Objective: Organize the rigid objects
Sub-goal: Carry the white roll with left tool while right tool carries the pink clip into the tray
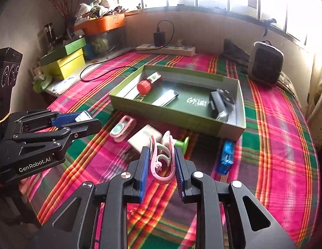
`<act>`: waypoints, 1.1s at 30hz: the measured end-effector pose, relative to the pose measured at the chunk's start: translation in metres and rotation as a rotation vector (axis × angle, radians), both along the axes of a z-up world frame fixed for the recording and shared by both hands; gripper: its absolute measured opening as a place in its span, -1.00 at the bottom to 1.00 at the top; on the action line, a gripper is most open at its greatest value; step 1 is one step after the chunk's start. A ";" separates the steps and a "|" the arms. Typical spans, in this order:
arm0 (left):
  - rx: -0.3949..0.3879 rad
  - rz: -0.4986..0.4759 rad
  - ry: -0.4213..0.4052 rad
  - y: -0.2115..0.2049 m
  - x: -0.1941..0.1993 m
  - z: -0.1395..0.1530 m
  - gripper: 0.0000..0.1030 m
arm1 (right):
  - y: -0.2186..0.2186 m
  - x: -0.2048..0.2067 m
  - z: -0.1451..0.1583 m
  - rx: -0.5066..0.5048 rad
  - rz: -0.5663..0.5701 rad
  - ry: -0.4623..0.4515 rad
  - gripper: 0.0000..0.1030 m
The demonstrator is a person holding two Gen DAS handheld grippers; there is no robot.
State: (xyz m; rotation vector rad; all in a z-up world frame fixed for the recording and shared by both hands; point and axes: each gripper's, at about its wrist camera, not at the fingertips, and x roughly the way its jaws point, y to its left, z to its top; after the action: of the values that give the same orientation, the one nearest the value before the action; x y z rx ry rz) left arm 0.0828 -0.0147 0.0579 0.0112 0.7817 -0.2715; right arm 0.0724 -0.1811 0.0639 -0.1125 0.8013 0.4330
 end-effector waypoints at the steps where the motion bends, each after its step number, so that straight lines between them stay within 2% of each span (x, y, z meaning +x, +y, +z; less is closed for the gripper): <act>1: 0.000 -0.001 0.000 -0.001 0.003 0.001 -0.49 | -0.001 0.003 0.002 0.003 -0.002 -0.002 -0.53; 18: -0.009 -0.027 -0.007 -0.010 0.068 0.020 -0.49 | -0.013 0.060 0.019 0.007 -0.053 0.000 -0.53; 33: -0.009 -0.050 0.056 -0.027 0.142 0.008 -0.49 | -0.009 0.118 -0.003 -0.021 -0.063 0.091 -0.53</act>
State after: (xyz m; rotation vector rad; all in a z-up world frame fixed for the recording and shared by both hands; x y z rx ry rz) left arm 0.2251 -0.0417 0.0658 0.0145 0.8368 -0.3240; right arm 0.1907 -0.1905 0.0613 -0.0870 0.8966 0.3718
